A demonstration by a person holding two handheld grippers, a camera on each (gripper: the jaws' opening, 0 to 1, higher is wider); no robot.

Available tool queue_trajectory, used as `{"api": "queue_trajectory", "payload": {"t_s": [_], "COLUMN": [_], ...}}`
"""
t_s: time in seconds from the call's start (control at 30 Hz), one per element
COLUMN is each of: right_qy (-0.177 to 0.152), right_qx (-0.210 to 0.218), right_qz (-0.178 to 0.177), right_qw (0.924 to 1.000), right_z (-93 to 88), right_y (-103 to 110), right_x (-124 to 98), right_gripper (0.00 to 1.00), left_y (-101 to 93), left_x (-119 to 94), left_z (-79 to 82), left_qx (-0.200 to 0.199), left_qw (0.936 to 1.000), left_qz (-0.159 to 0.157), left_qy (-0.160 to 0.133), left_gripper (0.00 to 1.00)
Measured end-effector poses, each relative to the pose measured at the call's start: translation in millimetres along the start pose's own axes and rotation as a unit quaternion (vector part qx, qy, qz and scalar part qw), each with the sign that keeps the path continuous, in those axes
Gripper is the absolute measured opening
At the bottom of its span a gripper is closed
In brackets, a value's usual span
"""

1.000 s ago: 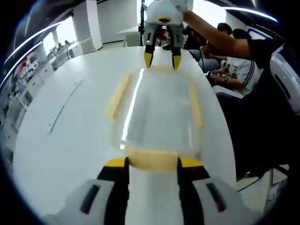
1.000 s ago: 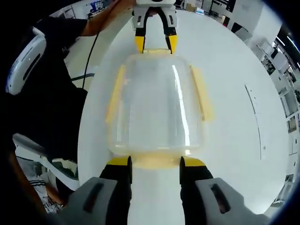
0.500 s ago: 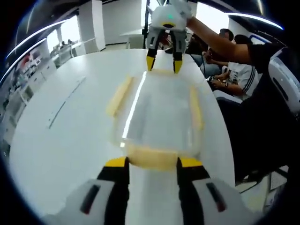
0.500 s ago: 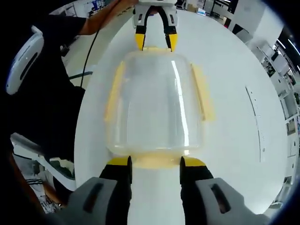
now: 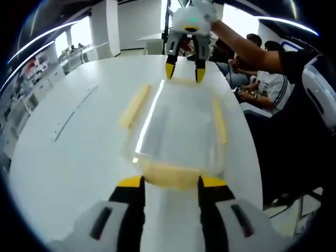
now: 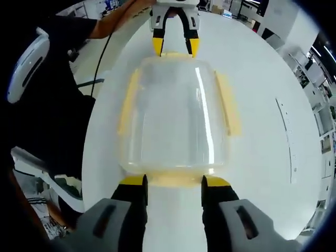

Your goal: Snap each plastic latch of the storage box into its locked position after aligning the lid with the box until every specified latch is closed and the lid sits flush.

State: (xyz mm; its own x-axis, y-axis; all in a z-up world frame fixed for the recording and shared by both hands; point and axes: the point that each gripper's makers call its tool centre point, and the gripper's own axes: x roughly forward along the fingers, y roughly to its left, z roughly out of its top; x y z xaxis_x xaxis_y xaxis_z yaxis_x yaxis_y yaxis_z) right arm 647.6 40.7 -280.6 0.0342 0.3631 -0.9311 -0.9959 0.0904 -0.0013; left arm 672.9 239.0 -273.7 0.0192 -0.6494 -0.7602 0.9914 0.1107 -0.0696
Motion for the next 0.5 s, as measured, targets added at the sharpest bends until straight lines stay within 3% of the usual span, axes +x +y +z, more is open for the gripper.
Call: {"api": "queue_trajectory", "payload": {"t_s": [0.5], "right_qy": [0.007], "right_qx": [-0.015], "right_qz": [-0.001], "right_qw": [0.9999], "right_z": [-2.1], "right_y": [-1.0], "right_x": [2.2], "right_gripper": [0.4], "left_y": [-1.1], "left_x": [2.2], "left_z": [-1.1], "left_qx": [-0.001], "left_qw": [1.0], "left_qz": [0.0], "left_qy": [-0.007], "left_gripper": [0.39]}}
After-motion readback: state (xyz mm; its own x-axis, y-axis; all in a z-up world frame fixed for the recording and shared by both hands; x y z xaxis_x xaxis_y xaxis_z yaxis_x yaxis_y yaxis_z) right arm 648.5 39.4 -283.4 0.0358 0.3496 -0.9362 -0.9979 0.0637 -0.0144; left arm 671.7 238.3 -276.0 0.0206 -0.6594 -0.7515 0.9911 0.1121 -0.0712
